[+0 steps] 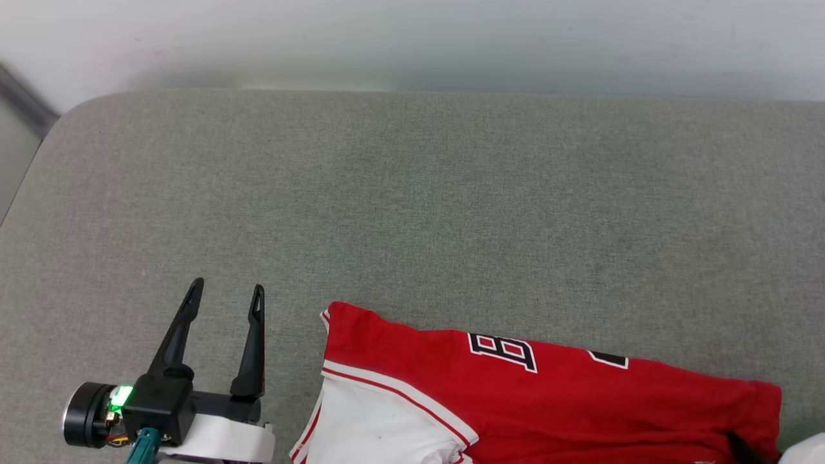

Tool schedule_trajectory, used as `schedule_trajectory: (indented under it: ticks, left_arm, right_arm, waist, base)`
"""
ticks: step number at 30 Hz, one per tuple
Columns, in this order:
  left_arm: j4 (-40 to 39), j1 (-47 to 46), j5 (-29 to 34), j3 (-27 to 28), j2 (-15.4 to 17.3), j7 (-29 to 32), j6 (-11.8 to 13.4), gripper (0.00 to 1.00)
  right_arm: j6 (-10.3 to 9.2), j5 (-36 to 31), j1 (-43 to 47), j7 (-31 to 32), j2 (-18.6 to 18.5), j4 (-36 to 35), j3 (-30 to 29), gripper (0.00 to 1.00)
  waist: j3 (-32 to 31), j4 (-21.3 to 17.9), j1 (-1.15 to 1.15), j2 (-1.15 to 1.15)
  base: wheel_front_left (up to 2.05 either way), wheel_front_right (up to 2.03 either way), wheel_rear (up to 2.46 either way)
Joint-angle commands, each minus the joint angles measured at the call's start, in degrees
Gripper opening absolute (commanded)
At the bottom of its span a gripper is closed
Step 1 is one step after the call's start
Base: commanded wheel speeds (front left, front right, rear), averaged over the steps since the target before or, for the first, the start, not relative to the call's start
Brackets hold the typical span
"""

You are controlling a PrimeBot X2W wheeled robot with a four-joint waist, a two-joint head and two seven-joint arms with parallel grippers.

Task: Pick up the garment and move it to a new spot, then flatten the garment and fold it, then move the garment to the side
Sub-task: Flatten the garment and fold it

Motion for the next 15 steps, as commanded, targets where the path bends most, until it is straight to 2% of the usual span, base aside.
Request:
schedule_trajectory:
  ticks: [1,6,7,8,9,15]
  left_arm:
    - [0.1,-0.5,0.3,0.2,-0.4,-0.1,-0.2,1.00]
    - [0.3,-0.4,1.0,0.8,-1.1,-0.1,-1.0,1.00]
    - [0.3,-0.3,1.0,0.8,-1.3,-0.1,-1.0,1.00]
    - [0.4,-0.3,1.1,1.0,-1.4,-0.1,-1.1,1.00]
    - [0.4,-0.3,1.2,1.0,-1.5,-0.1,-1.2,1.00]
    - [0.6,0.4,1.7,1.7,-2.1,-0.1,-1.6,1.00]
  right_arm:
    - [0.79,1.0,0.0,1.2,3.6,2.7,4.4,1.00]
    - [0.81,1.5,-0.1,0.6,3.5,3.4,6.7,1.00]
    - [0.81,1.4,-0.1,0.6,3.3,3.6,6.7,0.75]
    - [0.80,1.0,0.0,0.3,3.0,3.8,6.5,0.34]
    - [0.80,0.5,0.0,-0.1,2.6,4.0,6.1,0.00]
    - [0.42,-1.1,-0.3,-3.0,0.9,4.1,3.7,0.00]
  waist:
    - [-0.1,0.0,0.00,0.00]
    - [-0.5,0.1,0.00,0.00]
    - [-0.6,0.1,0.00,0.00]
    - [-0.7,0.1,0.00,0.00]
    - [-0.8,0.1,0.00,0.00]
    - [-1.2,-0.2,0.00,0.00]
  base:
    - [0.00,0.00,0.00]
    - [0.00,0.00,0.00]
    - [0.00,0.00,0.00]
    - [0.00,0.00,0.00]
    - [0.00,0.00,0.00]
    - [0.00,0.00,0.00]
